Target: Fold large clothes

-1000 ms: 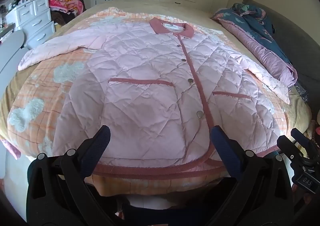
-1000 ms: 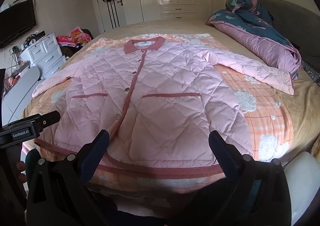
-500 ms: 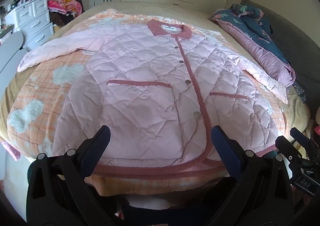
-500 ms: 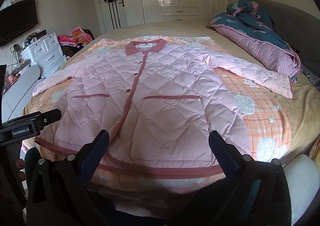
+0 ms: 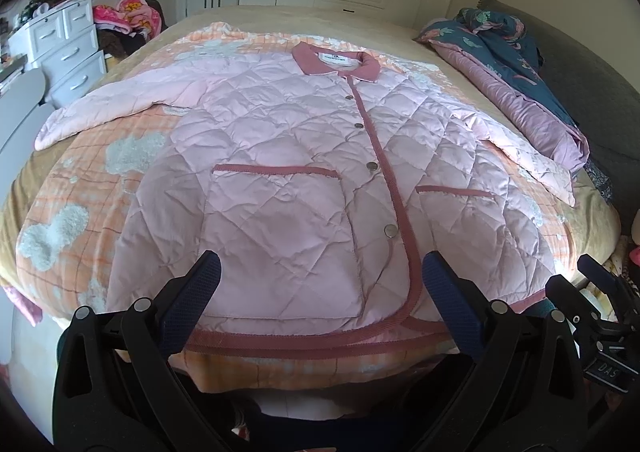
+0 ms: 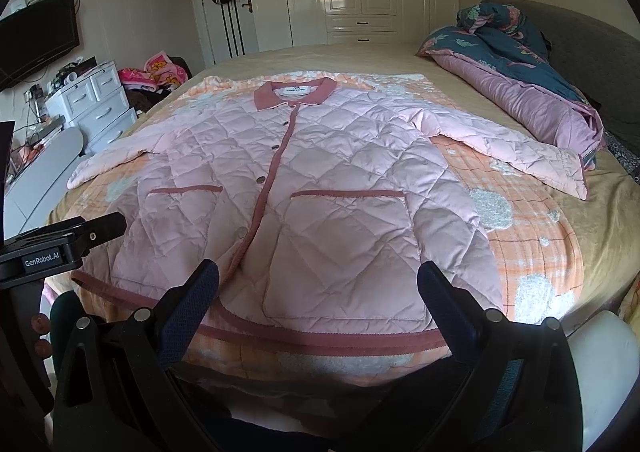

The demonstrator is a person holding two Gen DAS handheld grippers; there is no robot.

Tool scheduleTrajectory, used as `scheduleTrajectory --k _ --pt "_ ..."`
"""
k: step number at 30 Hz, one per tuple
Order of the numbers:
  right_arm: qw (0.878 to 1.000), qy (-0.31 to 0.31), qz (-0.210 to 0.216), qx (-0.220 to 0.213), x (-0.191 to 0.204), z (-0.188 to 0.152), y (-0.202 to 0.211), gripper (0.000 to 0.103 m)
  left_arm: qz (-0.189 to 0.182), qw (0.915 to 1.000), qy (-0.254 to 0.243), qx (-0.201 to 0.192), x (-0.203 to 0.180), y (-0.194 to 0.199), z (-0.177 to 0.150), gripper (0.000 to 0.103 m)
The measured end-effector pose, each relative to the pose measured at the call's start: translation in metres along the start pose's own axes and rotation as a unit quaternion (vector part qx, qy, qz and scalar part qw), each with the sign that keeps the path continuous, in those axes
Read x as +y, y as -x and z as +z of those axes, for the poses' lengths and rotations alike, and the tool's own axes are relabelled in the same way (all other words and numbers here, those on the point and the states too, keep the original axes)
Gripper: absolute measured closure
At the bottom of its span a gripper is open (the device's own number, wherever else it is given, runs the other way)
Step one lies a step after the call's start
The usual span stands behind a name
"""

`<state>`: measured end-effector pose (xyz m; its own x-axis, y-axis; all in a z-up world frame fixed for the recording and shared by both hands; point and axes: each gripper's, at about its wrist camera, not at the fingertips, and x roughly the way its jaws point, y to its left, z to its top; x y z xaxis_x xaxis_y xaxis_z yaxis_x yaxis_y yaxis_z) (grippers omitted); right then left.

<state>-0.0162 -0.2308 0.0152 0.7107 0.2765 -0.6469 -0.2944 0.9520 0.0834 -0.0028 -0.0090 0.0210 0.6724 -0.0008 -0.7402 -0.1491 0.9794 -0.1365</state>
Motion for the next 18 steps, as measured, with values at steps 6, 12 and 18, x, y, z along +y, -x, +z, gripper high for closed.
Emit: scheduleTrajectory --k 6,12,18 --pt "1.0 0.002 -0.001 -0.001 0.0006 0.0001 0.0 0.004 0.0 1.0 -0.001 -0.001 0.0007 -0.0016 -0.002 0.009" --pt "1.0 0.001 -0.001 0.0 0.0006 0.0001 -0.0001 0.004 -0.001 1.0 -0.003 -0.001 -0.0043 -0.0001 0.0031 0.009" --pt "1.0 0.002 0.0 0.001 0.0005 0.0 -0.0002 0.004 -0.002 1.0 -0.002 -0.001 -0.0002 -0.002 -0.0004 0.009"
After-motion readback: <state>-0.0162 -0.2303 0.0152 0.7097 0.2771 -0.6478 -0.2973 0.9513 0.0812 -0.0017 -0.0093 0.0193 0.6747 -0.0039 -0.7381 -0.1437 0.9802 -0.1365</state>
